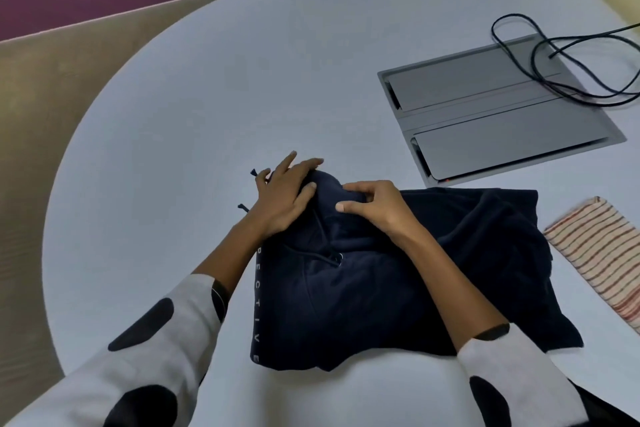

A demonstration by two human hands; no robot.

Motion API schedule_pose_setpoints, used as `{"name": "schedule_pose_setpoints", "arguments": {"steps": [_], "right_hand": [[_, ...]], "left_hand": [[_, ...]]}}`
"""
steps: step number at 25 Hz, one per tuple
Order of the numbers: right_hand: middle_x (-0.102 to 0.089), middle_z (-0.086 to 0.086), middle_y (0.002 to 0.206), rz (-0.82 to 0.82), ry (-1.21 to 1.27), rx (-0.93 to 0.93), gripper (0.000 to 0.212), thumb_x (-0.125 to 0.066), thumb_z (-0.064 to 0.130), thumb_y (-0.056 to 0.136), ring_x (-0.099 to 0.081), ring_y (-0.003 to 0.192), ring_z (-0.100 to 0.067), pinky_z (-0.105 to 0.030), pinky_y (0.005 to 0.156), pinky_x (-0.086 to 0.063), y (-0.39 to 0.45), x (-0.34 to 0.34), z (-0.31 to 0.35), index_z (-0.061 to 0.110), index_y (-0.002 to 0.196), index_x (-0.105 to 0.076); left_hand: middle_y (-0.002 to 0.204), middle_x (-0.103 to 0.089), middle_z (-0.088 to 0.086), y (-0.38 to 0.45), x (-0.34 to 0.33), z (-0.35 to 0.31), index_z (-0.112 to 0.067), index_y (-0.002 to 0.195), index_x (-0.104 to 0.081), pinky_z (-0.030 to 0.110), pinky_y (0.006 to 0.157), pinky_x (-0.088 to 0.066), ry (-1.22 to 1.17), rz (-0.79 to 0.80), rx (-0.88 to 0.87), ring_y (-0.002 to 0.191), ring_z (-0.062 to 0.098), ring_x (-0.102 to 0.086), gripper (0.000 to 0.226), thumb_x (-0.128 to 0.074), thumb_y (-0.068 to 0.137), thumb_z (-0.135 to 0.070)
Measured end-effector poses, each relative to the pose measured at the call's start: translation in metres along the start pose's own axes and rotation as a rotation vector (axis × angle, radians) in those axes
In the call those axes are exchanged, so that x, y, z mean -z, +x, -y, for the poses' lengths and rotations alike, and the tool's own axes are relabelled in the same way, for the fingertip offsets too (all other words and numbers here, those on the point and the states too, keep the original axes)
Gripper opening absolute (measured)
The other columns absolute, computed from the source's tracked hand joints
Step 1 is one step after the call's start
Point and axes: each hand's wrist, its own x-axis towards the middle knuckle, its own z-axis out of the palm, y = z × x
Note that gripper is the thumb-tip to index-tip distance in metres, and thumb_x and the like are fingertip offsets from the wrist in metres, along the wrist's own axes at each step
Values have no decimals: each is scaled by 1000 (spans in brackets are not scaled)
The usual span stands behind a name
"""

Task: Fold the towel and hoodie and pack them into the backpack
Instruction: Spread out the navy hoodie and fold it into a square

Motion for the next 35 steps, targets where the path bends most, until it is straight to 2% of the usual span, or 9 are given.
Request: {"name": "schedule_pose_setpoints", "arguments": {"steps": [3, 7, 11, 16, 19, 22, 27, 31, 35], "right_hand": [[-62, 11, 94, -104, -147, 93, 17, -76, 27, 80, -57, 87, -2, -8, 76, -41, 4, 2, -1, 14, 91, -73], [-69, 1, 95, 22, 318, 2, 9, -67, 23, 89, -63, 92, -14, -27, 87, -50, 14, -3, -10, 16, 86, -70], [-66, -4, 89, -176, 131, -134, 17, -65, 23, 90, -61, 88, -19, -27, 76, -49, 27, -11, -20, 6, 90, -69], [-61, -3, 91, -284, -378, -69, 30, -67, 39, 87, -55, 84, -20, -28, 68, -38, 25, -21, -31, 10, 89, -61], [-58, -6, 99, -292, -660, 43, 32, -60, 40, 91, -55, 86, -24, -32, 69, -40, 14, -24, -32, 11, 101, -53], [-52, -10, 112, -338, -825, 262, 29, -58, 30, 93, -54, 97, -27, -36, 79, -43, -2, -17, -36, 11, 114, -53], [-53, 0, 95, -186, -762, 777, 38, -60, 54, 82, -50, 86, -17, -34, 80, -40, -76, -20, -50, 16, 86, -57], [-53, -4, 114, 104, -1072, 724, 70, -52, 81, 65, -49, 109, -21, -45, 98, -39, -128, -33, -80, 21, 102, -56], [-52, -15, 130, 120, -1179, 706, 53, -75, 55, 65, -50, 122, -30, -54, 107, -32, -133, -36, -90, 17, 98, -57]], "left_hand": [[104, -58, -12, 16, 5, -3, -26, 114, -57, 47, 112, -8, 0, 154, 114, 115, 11, -48, 26, -36, 99, -29], [70, -49, -6, 30, -2, -3, -12, 77, -49, 46, 109, -20, 55, 105, 165, 70, 6, -47, 32, -31, 100, -23], [101, -61, 0, 22, -20, 9, -16, 103, -56, 44, 114, -11, 163, 80, 161, 103, 19, -55, 31, -31, 101, -34], [154, -30, 4, -22, -31, 38, -17, 149, -26, 39, 118, -6, 243, 22, 157, 145, 20, -18, 53, -29, 101, -41], [156, -22, 10, -41, -28, 38, -16, 151, -19, 42, 119, -9, 330, -55, 89, 146, 26, -15, 54, -26, 102, -40], [150, -30, 17, -73, -28, 23, -12, 146, -34, 42, 112, -30, 331, -149, -22, 135, 32, -34, 53, -36, 98, -35], [147, -37, 16, -150, -53, 3, -9, 139, -44, 44, 112, -33, 307, -135, -116, 136, 29, -35, 62, -37, 95, -52], [155, -23, 14, -198, -71, -4, -9, 147, -31, 46, 118, -14, 386, -30, -160, 146, 27, -15, 94, -42, 82, -75], [155, -24, 15, -209, -88, -7, -7, 148, -25, 47, 117, -14, 609, -6, -201, 147, 25, -6, 73, -40, 92, -51]]}}
